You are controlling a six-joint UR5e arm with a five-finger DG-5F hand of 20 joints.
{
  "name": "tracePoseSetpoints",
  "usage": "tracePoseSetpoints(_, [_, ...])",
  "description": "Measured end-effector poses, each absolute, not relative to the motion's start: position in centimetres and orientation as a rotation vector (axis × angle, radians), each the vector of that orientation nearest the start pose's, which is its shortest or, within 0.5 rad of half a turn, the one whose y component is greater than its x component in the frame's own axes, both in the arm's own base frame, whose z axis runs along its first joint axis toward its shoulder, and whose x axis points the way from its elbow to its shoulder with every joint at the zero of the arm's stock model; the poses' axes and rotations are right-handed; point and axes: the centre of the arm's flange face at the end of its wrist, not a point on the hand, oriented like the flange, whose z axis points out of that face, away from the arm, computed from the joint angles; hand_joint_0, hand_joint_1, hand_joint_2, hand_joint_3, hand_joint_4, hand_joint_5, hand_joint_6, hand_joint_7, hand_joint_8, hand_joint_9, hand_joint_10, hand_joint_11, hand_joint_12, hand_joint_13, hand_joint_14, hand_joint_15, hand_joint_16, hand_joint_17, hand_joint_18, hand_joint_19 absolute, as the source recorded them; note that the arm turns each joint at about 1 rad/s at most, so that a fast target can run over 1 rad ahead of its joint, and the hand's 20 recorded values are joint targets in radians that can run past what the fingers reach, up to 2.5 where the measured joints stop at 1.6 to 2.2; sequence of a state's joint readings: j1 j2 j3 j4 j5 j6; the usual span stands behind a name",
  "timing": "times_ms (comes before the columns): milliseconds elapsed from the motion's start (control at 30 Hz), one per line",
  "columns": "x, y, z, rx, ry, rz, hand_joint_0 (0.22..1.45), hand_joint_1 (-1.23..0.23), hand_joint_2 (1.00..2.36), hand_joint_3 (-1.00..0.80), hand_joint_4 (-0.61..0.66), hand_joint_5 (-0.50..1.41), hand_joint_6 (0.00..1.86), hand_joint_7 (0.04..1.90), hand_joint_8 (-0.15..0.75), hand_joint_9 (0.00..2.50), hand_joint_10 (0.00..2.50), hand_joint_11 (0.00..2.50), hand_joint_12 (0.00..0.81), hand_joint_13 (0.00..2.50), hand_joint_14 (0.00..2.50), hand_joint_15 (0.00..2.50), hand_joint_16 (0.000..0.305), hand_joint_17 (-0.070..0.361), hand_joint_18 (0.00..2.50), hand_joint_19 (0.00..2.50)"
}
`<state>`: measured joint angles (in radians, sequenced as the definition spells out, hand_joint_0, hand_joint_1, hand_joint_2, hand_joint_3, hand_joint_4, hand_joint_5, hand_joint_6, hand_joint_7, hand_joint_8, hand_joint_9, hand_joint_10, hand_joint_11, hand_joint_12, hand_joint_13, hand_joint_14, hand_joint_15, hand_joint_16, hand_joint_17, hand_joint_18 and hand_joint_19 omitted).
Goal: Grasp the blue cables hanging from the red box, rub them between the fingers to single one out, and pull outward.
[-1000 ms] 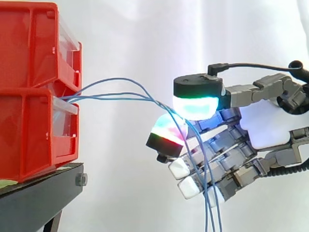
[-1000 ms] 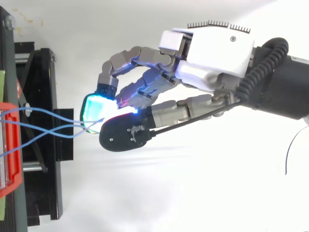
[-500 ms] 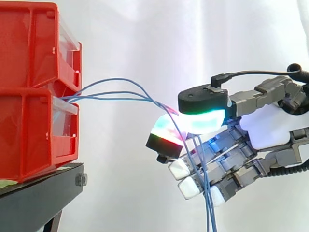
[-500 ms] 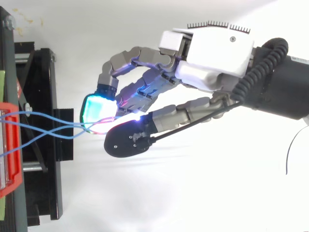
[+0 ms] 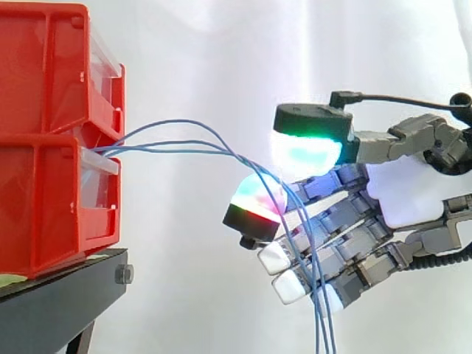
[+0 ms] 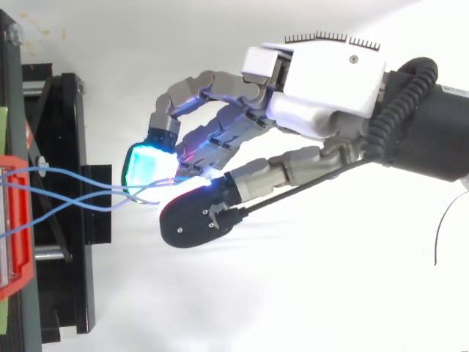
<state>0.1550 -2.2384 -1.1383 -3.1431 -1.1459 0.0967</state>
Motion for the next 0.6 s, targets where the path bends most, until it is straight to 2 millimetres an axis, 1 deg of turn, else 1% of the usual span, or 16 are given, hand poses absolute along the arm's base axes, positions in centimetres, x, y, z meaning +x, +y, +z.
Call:
tracePoseSetpoints(67, [72.78,-6.28,28.68,1.503,1.134,0.91,0.55,-0.64,1.0,-0.47,0.2,-0.16,0.79,0.97,0.249,0.77,0.01,0.43,0.336,0.77,0.01,0.38,0.047,0.106,0.64,0.55])
tracePoseSetpoints(133, [72.78,-6.28,28.66,1.503,1.134,0.91,0.58,-0.64,1.01,-0.41,0.2,-0.16,0.79,0.98,0.248,0.78,0.01,0.43,0.335,0.77,0.02,0.38,0.046,0.104,0.63,0.54])
tracePoseSetpoints(233, [72.78,-6.28,28.67,1.503,1.134,0.91,0.59,-0.68,1.01,-0.32,0.19,-0.16,0.79,0.99,0.245,0.78,0.01,0.43,0.335,0.77,0.01,0.39,0.046,0.104,0.63,0.55])
tracePoseSetpoints(367, [72.8,-6.28,28.72,1.502,1.133,0.91,0.61,-0.75,1.01,-0.23,0.2,-0.18,0.81,0.94,0.258,0.76,0.01,0.43,0.349,0.78,0.01,0.37,0.049,0.111,0.66,0.52])
tracePoseSetpoints(500, [72.83,-6.27,28.8,1.502,1.132,0.912,0.63,-0.78,1.01,-0.2,0.2,-0.18,0.82,0.92,0.249,0.75,0.01,0.42,0.346,0.77,0.01,0.37,0.049,0.11,0.66,0.52])
tracePoseSetpoints(600, [72.84,-6.27,28.84,1.502,1.132,0.912,0.63,-0.78,1.01,-0.22,0.21,-0.18,0.82,0.91,0.244,0.74,0.01,0.43,0.341,0.77,0.01,0.37,0.048,0.108,0.65,0.52])
